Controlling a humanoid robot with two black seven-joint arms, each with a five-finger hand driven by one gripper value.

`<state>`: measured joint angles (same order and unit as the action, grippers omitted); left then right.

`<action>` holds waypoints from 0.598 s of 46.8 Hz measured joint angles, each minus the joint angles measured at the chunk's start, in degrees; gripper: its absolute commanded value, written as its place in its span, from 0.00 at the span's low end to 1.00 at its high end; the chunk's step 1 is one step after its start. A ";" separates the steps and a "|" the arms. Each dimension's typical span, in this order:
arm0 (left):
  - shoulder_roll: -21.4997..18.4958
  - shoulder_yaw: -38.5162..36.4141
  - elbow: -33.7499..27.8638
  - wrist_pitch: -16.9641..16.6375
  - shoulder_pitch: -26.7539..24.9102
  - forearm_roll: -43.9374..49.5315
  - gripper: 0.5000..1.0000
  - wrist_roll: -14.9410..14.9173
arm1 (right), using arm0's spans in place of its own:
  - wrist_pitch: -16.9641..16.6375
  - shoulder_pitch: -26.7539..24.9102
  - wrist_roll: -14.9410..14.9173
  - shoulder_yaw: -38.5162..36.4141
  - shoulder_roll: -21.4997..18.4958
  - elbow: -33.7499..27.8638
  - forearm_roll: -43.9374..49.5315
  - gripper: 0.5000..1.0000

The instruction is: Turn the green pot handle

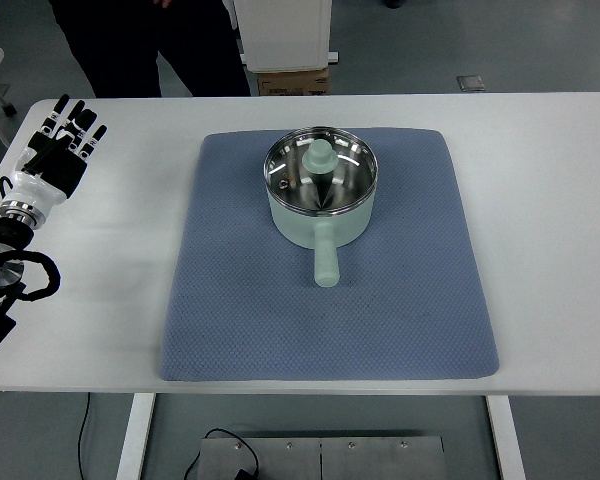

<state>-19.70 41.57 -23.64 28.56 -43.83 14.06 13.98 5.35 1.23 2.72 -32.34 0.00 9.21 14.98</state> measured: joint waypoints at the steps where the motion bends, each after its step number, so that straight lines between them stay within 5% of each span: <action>1: -0.02 0.00 0.00 0.00 0.04 0.00 1.00 0.00 | 0.00 0.00 0.00 0.00 0.00 0.00 0.00 1.00; 28: 0.06 -0.18 0.09 -0.86 -0.29 -0.70 1.00 0.09 | 0.00 0.00 0.00 0.00 0.00 -0.03 -0.01 1.00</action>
<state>-19.64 41.39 -23.55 27.70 -44.12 13.36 14.06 5.35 1.23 2.72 -32.34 0.00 9.18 14.97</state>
